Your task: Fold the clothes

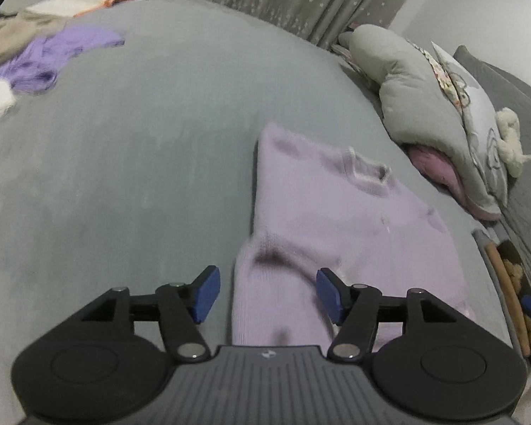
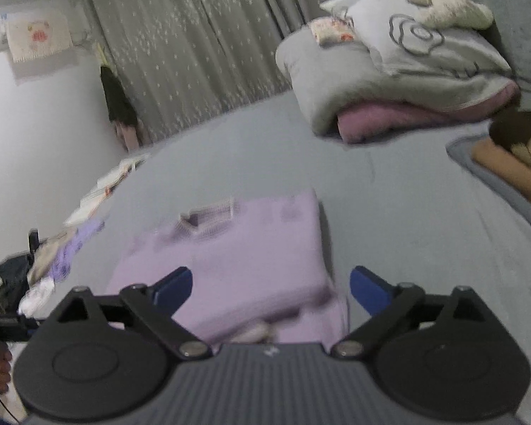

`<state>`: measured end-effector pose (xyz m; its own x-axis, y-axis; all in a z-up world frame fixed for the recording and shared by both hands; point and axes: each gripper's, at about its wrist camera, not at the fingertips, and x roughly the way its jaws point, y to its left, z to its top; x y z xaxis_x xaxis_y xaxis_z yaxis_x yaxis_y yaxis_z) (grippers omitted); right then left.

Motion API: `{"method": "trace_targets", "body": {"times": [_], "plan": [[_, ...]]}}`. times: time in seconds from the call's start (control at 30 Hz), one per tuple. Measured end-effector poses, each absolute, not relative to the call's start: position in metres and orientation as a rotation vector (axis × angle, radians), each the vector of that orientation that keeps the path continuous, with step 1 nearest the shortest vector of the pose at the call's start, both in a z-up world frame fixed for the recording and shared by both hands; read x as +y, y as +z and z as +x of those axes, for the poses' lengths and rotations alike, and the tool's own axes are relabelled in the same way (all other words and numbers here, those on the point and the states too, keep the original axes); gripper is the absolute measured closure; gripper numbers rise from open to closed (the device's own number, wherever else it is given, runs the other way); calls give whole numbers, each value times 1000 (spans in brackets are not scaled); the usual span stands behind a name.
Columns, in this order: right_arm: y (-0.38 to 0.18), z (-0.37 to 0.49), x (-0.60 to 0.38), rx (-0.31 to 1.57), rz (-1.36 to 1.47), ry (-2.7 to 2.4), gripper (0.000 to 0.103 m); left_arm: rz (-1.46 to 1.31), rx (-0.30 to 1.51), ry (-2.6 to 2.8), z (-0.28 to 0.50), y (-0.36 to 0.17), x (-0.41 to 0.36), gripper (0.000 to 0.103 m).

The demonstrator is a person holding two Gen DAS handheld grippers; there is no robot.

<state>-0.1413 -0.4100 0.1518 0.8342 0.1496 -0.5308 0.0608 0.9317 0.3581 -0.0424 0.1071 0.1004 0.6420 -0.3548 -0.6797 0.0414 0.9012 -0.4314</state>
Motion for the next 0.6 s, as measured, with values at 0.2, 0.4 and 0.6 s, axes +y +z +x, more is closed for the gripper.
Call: {"method": "trace_targets", "body": {"times": [0.2,0.4,0.6], "plan": [[134,-81,-422,642,389,76,0,-382,835,-236,2,89,116,33],[93,-41,-437,736,361,94,0,-390,847,-253,38,70,124,34],[73,-3,-452,718,357,127,0,-511,832,-302,86,59,127,34]]}}
